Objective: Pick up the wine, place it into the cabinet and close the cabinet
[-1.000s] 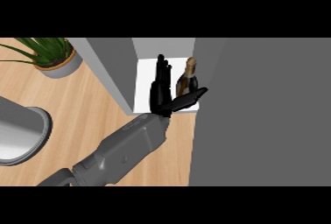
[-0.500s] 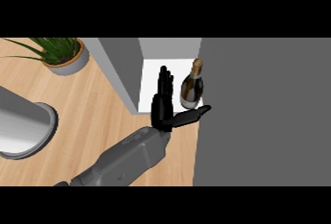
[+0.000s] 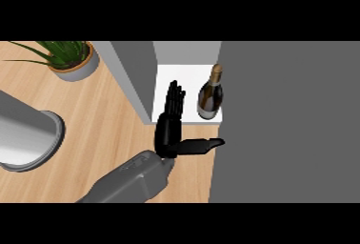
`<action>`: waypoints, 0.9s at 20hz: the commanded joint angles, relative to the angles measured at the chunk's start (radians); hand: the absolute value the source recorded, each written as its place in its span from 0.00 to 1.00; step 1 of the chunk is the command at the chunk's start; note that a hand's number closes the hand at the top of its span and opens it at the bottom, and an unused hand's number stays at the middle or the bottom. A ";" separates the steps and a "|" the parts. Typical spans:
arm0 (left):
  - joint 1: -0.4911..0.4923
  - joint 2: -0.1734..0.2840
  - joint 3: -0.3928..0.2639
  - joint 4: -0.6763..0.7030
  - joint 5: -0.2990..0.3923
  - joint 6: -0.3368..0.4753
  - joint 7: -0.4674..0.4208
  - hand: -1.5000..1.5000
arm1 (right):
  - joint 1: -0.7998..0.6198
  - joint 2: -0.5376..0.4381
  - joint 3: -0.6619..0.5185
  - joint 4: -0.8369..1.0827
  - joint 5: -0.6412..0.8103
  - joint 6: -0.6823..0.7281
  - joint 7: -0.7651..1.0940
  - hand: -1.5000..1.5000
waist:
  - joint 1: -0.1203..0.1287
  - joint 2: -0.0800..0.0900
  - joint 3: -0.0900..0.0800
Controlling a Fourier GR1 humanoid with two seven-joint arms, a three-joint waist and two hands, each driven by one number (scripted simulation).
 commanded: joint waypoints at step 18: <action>0.471 0.533 -0.043 -0.816 -0.219 -0.075 0.108 1.00 | 0.102 -0.131 0.018 -0.086 -0.152 0.227 -0.023 1.00 | 0.012 -0.004 0.000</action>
